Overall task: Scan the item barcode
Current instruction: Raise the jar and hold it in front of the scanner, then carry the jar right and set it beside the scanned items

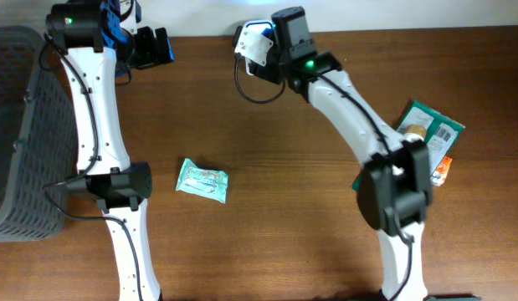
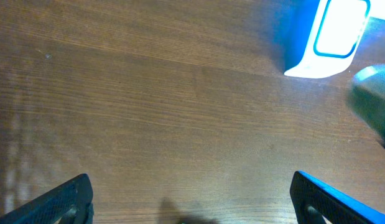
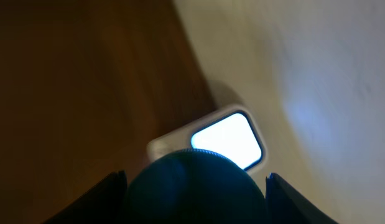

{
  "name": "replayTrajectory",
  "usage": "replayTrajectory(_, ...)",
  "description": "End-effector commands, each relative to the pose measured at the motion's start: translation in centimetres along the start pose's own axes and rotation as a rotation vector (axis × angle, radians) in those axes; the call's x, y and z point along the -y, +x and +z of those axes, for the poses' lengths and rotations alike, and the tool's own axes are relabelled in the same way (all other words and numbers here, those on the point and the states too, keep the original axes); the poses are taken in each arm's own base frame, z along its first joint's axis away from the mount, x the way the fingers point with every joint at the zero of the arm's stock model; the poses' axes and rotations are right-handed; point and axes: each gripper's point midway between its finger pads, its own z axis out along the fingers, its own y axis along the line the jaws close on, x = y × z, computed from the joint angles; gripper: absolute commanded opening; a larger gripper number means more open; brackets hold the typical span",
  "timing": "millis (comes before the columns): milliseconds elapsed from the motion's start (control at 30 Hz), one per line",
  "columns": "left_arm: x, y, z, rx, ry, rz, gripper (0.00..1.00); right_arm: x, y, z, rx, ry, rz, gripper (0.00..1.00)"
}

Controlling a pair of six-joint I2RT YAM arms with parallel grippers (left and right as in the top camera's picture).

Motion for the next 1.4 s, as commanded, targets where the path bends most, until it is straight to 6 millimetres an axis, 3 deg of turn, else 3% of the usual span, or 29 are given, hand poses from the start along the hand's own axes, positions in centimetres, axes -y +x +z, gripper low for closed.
replayTrajectory(0, -0.1, -0.3, -0.8, 0.023, -0.005, 0.009, 0.99, -1.7, -5.4, -8.0, 0.13, -0.143, 0.098, 0.55)
replayTrajectory(167, -0.1, -0.3, -0.8, 0.023, -0.005, 0.01, 0.99, -8.6, 0.5, -9.1, -0.137, -0.41, 0.229, 0.56)
replayTrajectory(200, -0.1, -0.3, -0.8, 0.023, -0.005, 0.01, 0.99, -10.5, 2.6, -9.4, -0.236, -0.477, 0.261, 0.57)
replayTrajectory(367, -0.1, -0.3, -0.8, 0.023, -0.005, 0.01, 0.99, -12.5, 9.0, -9.3, -0.423, -0.538, 0.338, 0.57)
replayTrajectory(433, -0.1, -0.3, -0.8, 0.023, -0.005, 0.009, 0.99, -12.4, 10.7, -9.3, -0.448, -0.538, 0.371, 0.57)
replayTrajectory(600, -0.1, -0.3, -0.8, 0.023, -0.005, 0.01, 0.99, -10.5, 18.1, -10.8, -0.559, -0.496, 0.513, 0.57)
replayTrajectory(700, -0.1, -0.3, -0.8, 0.023, -0.005, 0.01, 0.99, -8.4, 23.0, -12.7, -0.63, -0.43, 0.607, 0.57)
replayTrajectory(867, -0.1, -0.3, -0.8, 0.023, -0.005, 0.01, 0.99, -4.2, 28.2, -14.7, -0.618, -0.293, 0.722, 0.57)
replayTrajectory(967, -0.1, -0.3, -0.8, 0.023, -0.004, 0.01, 0.99, -2.3, 29.9, -14.5, -0.585, -0.228, 0.742, 0.56)
replayTrajectory(1033, -0.1, -0.3, -0.8, 0.023, -0.004, 0.01, 0.99, -2.0, 29.9, -14.4, -0.577, -0.215, 0.736, 0.57)
replayTrajectory(1067, -0.1, -0.3, -0.8, 0.023, -0.004, 0.01, 0.99, -1.9, 29.9, -14.4, -0.578, -0.213, 0.735, 0.62)
replayTrajectory(1367, -0.1, -0.3, -0.8, 0.023, -0.004, 0.01, 0.99, -2.7, 30.1, -14.5, -0.595, -0.235, 0.744, 0.67)
